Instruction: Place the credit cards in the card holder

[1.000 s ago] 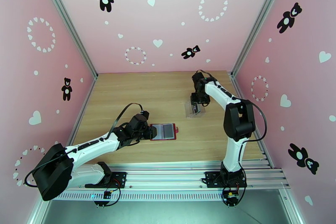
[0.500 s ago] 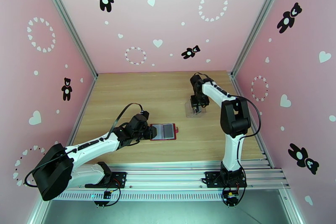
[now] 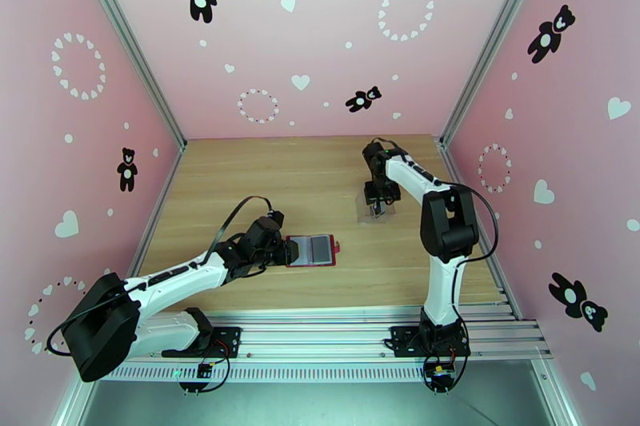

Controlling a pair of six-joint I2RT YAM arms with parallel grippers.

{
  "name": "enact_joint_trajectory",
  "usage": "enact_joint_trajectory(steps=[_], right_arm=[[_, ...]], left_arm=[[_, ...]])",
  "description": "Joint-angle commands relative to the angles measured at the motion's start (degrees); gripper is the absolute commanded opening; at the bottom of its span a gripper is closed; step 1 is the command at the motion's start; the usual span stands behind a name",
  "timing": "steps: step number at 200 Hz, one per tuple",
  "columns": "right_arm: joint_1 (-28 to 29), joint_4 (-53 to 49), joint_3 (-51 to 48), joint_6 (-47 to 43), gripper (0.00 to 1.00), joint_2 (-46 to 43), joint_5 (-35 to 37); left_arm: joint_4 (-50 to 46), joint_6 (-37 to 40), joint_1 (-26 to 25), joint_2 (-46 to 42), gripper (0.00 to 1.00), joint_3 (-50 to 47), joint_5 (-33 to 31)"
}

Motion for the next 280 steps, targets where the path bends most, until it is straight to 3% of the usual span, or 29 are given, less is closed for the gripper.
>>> enact_joint_trajectory(steps=[1, 84, 175, 241, 280], right_arm=[[0.3, -1.6, 0.0, 0.8, 0.69, -3.0, 3.1], [0.2, -1.3, -0.6, 0.4, 0.79, -0.9, 4.6], [-0.7, -1.3, -0.1, 0.4, 0.79, 2.7, 3.1], [-2.0, -2.7, -0.1, 1.2, 0.74, -1.4, 6.5], [-4.1, -2.0, -2.2, 0.7, 0.58, -4.9, 3.8]], left_arm=[[-0.6, 0.7, 0.4, -0.1, 0.45, -0.6, -0.8], [-0.9, 0.7, 0.4, -0.1, 0.45, -0.4, -0.8], [-0.8, 0.8, 0.4, 0.3, 0.45, -0.3, -0.6], [-0.8, 0.7, 0.4, 0.7, 0.45, -0.2, -0.6], [-0.5, 0.8, 0.4, 1.0, 0.45, -0.3, -0.6]])
